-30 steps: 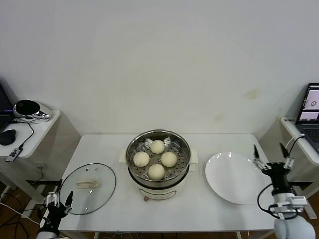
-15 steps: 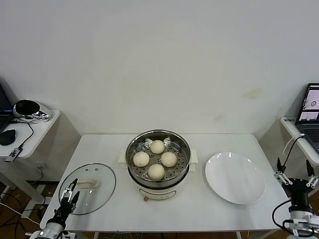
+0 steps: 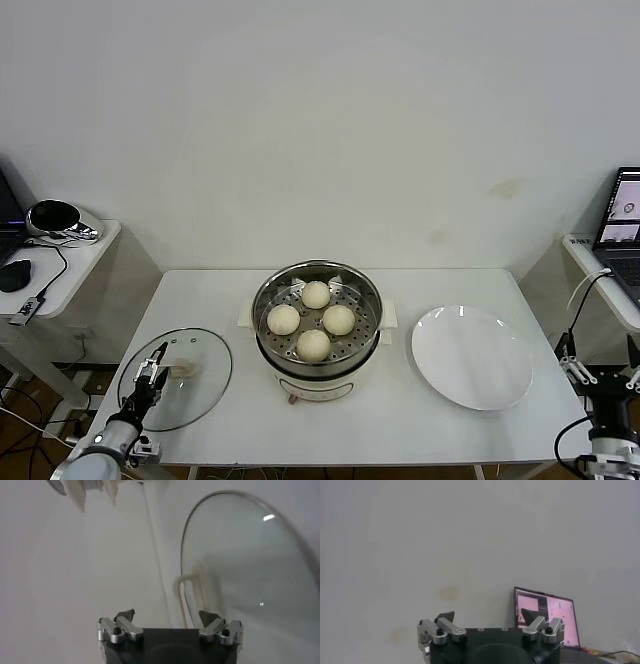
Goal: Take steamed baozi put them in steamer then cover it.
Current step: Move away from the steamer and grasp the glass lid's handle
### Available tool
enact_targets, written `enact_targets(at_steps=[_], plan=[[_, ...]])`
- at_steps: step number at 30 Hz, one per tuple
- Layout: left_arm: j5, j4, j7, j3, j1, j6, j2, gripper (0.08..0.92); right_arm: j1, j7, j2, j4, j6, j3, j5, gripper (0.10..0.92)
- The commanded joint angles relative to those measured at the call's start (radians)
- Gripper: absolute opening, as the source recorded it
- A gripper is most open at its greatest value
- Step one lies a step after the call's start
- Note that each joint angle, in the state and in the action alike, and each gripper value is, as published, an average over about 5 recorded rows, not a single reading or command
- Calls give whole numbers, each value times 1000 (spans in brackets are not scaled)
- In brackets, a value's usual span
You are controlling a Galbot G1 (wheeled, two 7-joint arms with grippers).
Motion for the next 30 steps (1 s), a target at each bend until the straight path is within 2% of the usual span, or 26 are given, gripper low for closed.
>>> enact_targets(at_steps=[1,14,17,30], plan=[[4,62,15,28,-100,-7,13,823,-11,1,11,3,4,11,-5,823],[-76,144,14,46,-147,-30,-1,823,-15,-2,25,-3,13,7,-27,823],[-81,158,10,44,-149,-38,-5,798,-16,-3,25,-3,13,6,-30,823],[-112,195,-19,35,-141,-39,-18,437,-16,-5,19,-3,13,-5,-33,823]])
